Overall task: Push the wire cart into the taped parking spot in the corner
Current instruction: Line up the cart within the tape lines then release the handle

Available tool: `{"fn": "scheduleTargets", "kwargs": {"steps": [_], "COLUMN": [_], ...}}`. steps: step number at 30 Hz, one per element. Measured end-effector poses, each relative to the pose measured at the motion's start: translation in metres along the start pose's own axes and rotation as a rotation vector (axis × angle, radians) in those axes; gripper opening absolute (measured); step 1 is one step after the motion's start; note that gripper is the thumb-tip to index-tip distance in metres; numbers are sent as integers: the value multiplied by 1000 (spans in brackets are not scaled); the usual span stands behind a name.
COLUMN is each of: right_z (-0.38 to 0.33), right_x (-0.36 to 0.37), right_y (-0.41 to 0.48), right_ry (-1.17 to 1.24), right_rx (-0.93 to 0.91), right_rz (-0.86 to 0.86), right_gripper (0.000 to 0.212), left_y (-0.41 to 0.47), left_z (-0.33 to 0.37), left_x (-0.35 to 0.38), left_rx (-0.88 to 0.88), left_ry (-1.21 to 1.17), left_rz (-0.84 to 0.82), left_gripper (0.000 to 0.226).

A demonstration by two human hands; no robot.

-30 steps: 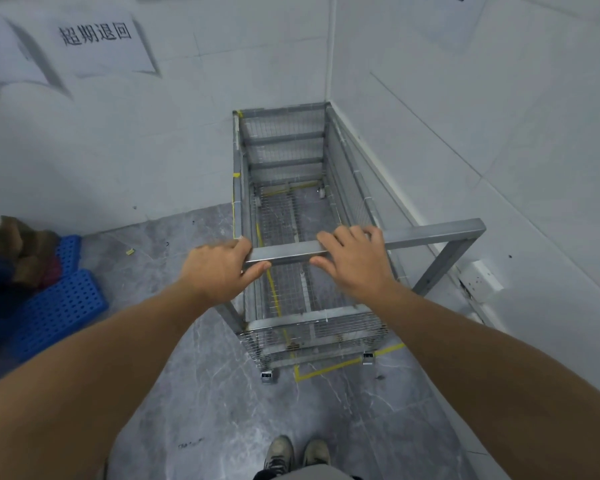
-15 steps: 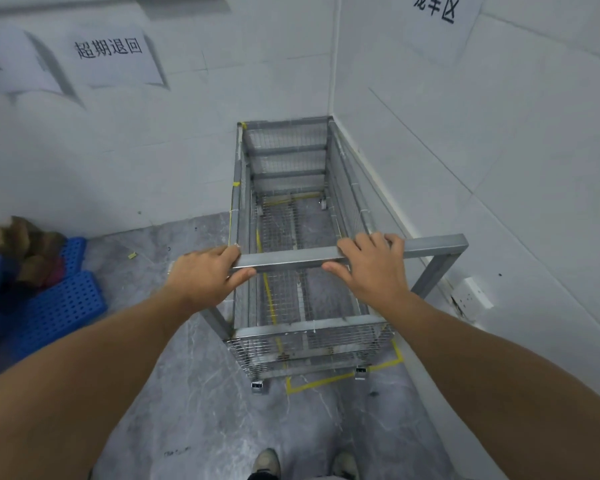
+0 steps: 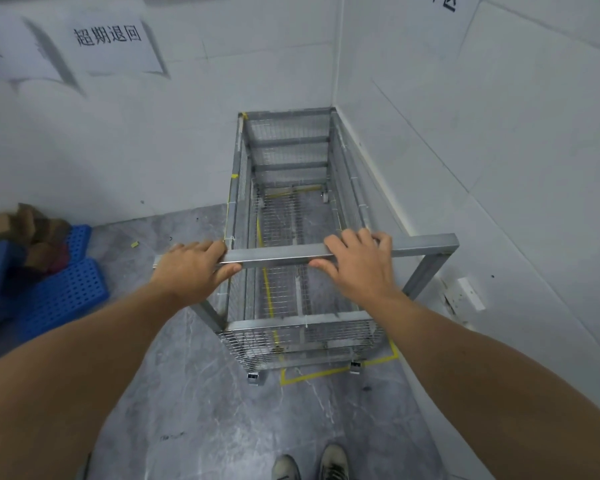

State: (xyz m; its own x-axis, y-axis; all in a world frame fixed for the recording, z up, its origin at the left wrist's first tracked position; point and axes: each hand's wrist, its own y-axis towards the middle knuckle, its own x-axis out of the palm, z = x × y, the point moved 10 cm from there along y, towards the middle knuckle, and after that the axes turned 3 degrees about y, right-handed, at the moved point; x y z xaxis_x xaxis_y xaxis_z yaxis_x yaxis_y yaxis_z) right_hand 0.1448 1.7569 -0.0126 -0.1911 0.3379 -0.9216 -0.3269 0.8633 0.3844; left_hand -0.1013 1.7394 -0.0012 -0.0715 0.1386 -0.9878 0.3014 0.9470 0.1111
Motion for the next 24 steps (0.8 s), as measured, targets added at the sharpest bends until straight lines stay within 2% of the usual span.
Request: {"fn": "scheduleTargets", "kwargs": {"steps": [4, 9, 13, 16, 24], "right_z": [20, 65, 101, 121, 132], "right_x": [0, -2, -4, -4, -1], "right_y": [3, 4, 7, 12, 16], "right_ry": [-14, 6, 8, 17, 48], "right_rx": [0, 11, 7, 5, -24], "right_rz": [-31, -31, -6, -30, -55], "right_gripper": [52, 55, 53, 64, 58], "left_y": [11, 30, 51, 63, 70], "left_z": [15, 50, 78, 92, 92], "left_x": [2, 0, 2, 2, 9], "left_rx": [56, 31, 9, -10, -38], "left_ry": [19, 17, 33, 33, -72], "left_rz": [42, 53, 32, 21, -152], "left_gripper": [67, 51, 54, 53, 45]}}
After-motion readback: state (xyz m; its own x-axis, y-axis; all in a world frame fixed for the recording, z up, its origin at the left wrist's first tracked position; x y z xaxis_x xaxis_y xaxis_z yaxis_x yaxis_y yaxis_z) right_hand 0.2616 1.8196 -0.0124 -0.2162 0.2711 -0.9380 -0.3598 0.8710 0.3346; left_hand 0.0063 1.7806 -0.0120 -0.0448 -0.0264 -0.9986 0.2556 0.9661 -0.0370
